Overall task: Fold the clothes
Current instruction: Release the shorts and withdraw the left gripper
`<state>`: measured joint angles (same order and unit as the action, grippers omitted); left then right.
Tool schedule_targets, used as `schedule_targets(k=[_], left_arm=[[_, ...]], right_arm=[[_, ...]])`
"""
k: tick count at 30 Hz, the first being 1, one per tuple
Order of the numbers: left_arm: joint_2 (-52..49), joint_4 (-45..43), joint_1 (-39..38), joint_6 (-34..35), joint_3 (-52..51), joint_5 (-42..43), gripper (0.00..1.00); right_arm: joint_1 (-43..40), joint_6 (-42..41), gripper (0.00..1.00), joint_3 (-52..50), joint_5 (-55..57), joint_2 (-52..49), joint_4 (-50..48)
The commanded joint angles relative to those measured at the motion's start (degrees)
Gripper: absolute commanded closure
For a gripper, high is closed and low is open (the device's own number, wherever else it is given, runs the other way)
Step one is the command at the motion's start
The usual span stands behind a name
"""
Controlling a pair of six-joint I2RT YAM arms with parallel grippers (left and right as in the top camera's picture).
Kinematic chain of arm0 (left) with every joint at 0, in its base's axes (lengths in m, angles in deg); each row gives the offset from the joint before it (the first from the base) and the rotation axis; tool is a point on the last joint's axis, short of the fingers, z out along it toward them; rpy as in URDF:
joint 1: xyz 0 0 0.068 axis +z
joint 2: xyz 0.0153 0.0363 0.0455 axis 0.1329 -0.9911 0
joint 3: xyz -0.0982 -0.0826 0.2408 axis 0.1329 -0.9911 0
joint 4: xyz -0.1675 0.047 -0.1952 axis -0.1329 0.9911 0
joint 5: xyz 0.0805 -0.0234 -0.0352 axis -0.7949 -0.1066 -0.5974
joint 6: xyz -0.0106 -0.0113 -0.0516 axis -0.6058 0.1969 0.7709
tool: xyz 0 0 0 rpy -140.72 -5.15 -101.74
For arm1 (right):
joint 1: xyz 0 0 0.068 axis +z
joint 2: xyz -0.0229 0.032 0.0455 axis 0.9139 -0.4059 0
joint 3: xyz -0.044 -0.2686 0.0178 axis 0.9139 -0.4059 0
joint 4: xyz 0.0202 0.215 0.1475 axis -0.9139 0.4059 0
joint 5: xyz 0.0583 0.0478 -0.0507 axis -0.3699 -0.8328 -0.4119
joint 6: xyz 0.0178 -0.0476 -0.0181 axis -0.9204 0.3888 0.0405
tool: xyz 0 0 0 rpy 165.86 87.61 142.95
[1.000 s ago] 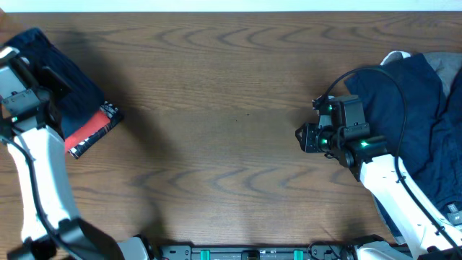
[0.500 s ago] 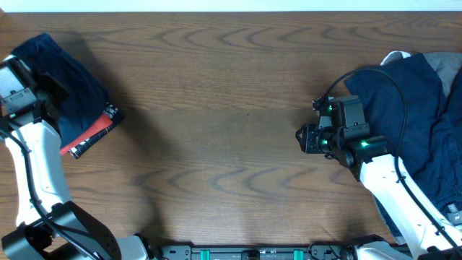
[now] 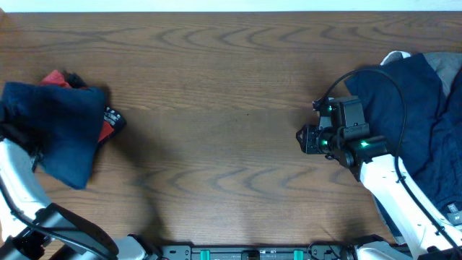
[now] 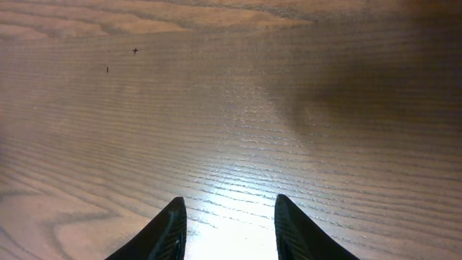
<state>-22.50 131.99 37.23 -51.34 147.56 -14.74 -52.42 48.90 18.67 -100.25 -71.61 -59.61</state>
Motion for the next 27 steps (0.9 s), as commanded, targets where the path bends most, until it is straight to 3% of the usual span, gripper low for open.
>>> schedule_targets(k=[1, 12, 18, 20, 24, 25, 27], left_arm=[[0.7, 1.2, 1.9, 5.6, 1.1, 0.2, 0.02], [5.7, -6.1, 0.0, 1.5, 1.1, 24.5, 0.02], [6.2, -5.6, -12.9, -7.8, 1.1, 25.5, 0.02], [6.2, -4.8, -19.8, -11.4, 1.1, 25.1, 0.02], [5.6, -1.6, -32.9, -19.2, 1.1, 25.1, 0.02], [5.4, -0.3, -36.2, -20.5, 1.1, 25.1, 0.02], [5.0, 2.9, -42.1, -22.0, 1.1, 24.8, 0.02]], right_arm=[[-0.6, 0.7, 0.61, 1.0, 0.6, 0.6, 0.1], [-0.6, 1.6, 0.59, 1.0, 0.8, 0.6, 0.8], [-0.6, 1.5, 0.51, 1.0, 0.7, 0.6, -1.0], [-0.6, 1.5, 0.42, 1.0, 0.2, 0.6, -1.8], [-0.6, 1.6, 0.05, 1.0, -2.7, 0.6, -2.0], [-0.6, 1.5, 0.01, 1.0, -3.6, 0.6, -1.9], [-0.6, 1.5, 0.01, 1.0, -4.2, 0.6, -1.9]])
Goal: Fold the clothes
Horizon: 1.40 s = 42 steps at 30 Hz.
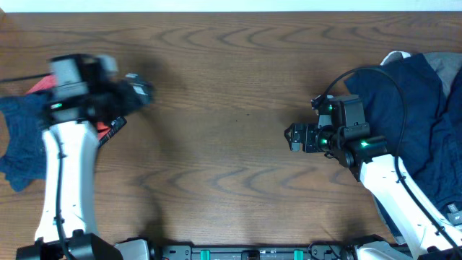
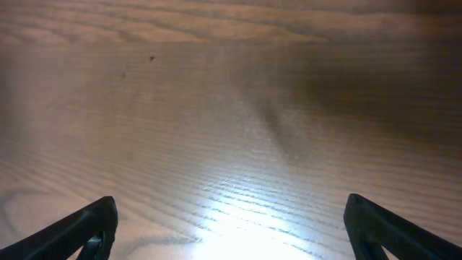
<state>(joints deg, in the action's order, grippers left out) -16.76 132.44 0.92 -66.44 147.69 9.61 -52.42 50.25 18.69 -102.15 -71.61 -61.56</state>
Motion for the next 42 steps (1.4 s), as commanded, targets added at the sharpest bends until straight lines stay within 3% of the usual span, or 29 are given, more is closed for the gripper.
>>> schedule_targets(k=[1, 7, 12, 20, 24, 31, 42], left_arm=[[-0.9, 4.3, -8.2, -7.1, 1.0, -0.7, 0.02], [-1.1, 18.8, -18.3, -7.0, 1.0, -12.0, 0.02], [0.3, 27.8, -19.4, -3.5, 0.9, -15.9, 0.02], [19.3, 21.5, -19.4, -1.1, -5.9, -19.4, 0.02], [34.5, 17.4, -19.4, 2.4, -12.5, -22.9, 0.02], [57.7, 12.1, -19.4, 2.5, -22.6, -23.3, 0.02], [64.4, 14.2, -19.4, 2.5, -22.7, -23.3, 0.02]], right_arm=[[-0.6, 0.2, 0.01, 1.0, -2.2, 0.6, 0.0], [-2.3, -0.1, 0.01, 1.0, 0.5, 0.8, 2.0], [-6.7, -7.2, 0.01, 1.0, 3.1, 3.8, 7.9], [-7.9, -7.3, 0.01, 0.9, 14.0, 20.1, 18.5], [-7.8, -7.1, 0.01, -1.2, 14.5, 31.6, 19.3], [-7.2, -7.1, 0.01, -7.4, 17.1, 47.9, 19.3], [-7.2, -7.1, 0.01, -7.9, 17.0, 49.3, 29.6]])
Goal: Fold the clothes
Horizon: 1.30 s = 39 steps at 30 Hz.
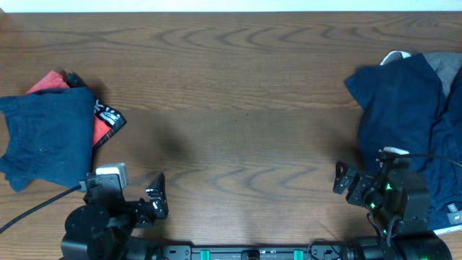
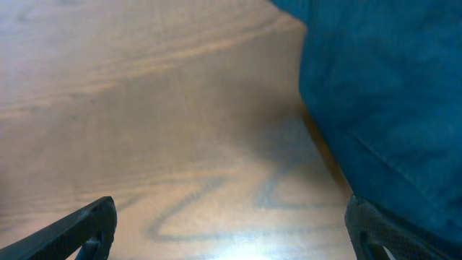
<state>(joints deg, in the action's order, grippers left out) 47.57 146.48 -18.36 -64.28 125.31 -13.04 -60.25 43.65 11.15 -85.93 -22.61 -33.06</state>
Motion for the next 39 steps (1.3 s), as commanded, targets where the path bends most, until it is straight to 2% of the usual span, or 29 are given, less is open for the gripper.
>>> schedule_targets(k=[1, 19, 26, 32, 39], left_arm=[[0.1, 0.2, -0.1, 0.3, -0.3, -0.7, 0.02], [0.1, 0.2, -0.1, 0.3, -0.3, -0.7, 0.02], [0.1, 0.2, -0.1, 0.3, -0.3, -0.7, 0.02], [0.1, 0.2, -0.1, 0.3, -0.3, -0.7, 0.02], [0.1, 0.2, -0.1, 0.3, -0.3, -0.7, 0.02]], right_arm=[[0.6, -0.5, 0.01, -0.4, 0.8, 0.3, 1.9], [0.7, -0.5, 0.01, -0.4, 0.8, 0.4, 3.7], [0.7, -0.5, 0.01, -0.7, 2.4, 6.3, 5.1], [0.5, 6.0, 0.01, -7.6, 2.4, 16.1, -5.0], [-0.6, 7.4, 0.01, -19.7, 1.4, 26.1, -20.3]])
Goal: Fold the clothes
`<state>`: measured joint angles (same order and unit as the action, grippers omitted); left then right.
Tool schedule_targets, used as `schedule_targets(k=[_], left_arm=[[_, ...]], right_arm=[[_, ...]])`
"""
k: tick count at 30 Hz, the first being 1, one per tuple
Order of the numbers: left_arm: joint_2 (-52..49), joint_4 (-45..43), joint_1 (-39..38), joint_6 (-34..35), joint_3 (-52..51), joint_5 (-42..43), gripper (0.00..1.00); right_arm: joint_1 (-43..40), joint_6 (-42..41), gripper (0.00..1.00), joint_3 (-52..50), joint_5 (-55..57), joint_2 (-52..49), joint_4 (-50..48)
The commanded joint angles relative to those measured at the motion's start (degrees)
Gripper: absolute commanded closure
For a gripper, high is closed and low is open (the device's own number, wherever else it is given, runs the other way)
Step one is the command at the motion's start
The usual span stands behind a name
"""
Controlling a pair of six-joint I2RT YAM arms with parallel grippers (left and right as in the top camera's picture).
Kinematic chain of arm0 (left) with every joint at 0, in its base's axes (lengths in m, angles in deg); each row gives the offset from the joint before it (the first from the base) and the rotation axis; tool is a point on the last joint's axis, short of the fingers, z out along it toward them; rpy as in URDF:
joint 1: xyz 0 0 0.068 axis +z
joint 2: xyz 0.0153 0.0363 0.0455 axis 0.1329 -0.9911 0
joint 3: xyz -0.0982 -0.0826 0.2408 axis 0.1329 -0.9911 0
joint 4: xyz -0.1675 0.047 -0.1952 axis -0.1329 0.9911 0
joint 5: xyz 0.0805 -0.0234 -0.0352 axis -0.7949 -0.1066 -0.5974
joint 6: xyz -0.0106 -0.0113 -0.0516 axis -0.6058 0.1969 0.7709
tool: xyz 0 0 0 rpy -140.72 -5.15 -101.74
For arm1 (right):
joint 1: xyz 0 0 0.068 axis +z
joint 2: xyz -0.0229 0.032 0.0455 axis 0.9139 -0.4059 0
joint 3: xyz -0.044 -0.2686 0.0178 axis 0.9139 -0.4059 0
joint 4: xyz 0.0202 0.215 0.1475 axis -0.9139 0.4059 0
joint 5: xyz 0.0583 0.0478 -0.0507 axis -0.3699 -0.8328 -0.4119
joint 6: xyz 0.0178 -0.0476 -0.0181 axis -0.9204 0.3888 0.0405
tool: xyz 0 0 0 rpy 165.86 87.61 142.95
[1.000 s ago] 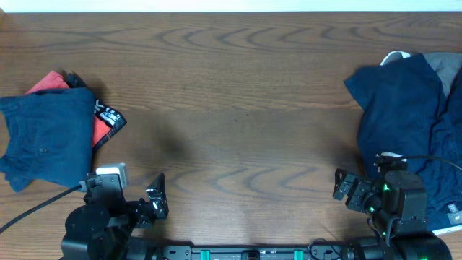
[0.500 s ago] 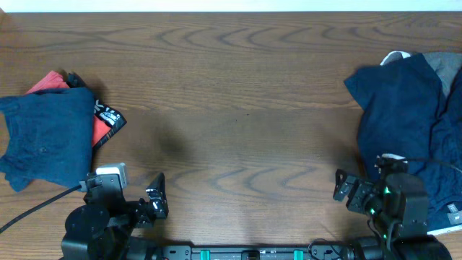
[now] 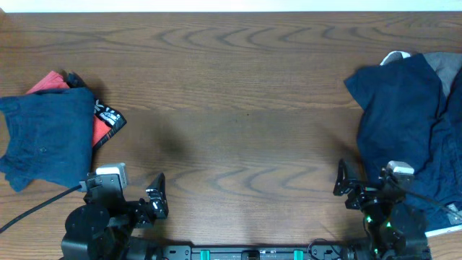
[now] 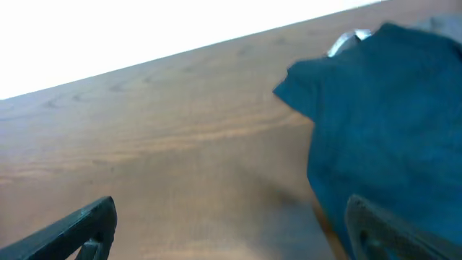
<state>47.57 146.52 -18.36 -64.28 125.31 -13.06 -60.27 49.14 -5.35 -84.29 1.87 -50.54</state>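
A folded navy garment [image 3: 45, 141] lies at the left edge on top of a red garment [image 3: 103, 123] with a black label. A loose pile of navy clothes [image 3: 404, 119] covers the right end of the table; the right wrist view shows it as navy cloth [image 4: 390, 115]. My left gripper [image 3: 157, 195] sits at the front edge, open, holding nothing. My right gripper [image 3: 368, 184] is at the front right, wide open [image 4: 231, 217] and empty. Its right finger [image 4: 390, 227] stands in front of the pile's near edge.
A grey garment [image 3: 442, 65] and a bit of white cloth [image 3: 393, 56] show at the back of the right pile. Wooden table [image 3: 238, 108] runs between the two heaps. A white tag [image 3: 451, 209] lies at the pile's front right.
My right gripper has drawn slightly nearer the front edge and tilted up, so its camera now takes in the table's far edge and more of the pile. The left arm is unchanged.
At first the navy garment lay folded over the red one by my left arm, and my right gripper hovered mid-table with jaws narrow. Then the left arm stood beside the laid garment and the right jaws were wide. Both arms are now back at the front edge, empty.
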Motion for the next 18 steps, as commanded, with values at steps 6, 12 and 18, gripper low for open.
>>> schedule_targets(k=[6, 12, 18], left_arm=[[0.1, 0.1, -0.1, 0.3, -0.3, -0.6, 0.02], [0.1, 0.1, -0.1, 0.3, -0.3, -0.6, 0.02], [0.1, 0.1, -0.1, 0.3, -0.3, -0.6, 0.02]], right_arm=[[-1.1, 4.4, 0.01, -11.4, -1.6, 1.7, -18.1], [-1.1, 10.1, 0.01, -20.2, -4.5, 1.7, -33.2], [-1.0, 15.7, 0.01, -20.2, -4.9, 1.7, -32.8]])
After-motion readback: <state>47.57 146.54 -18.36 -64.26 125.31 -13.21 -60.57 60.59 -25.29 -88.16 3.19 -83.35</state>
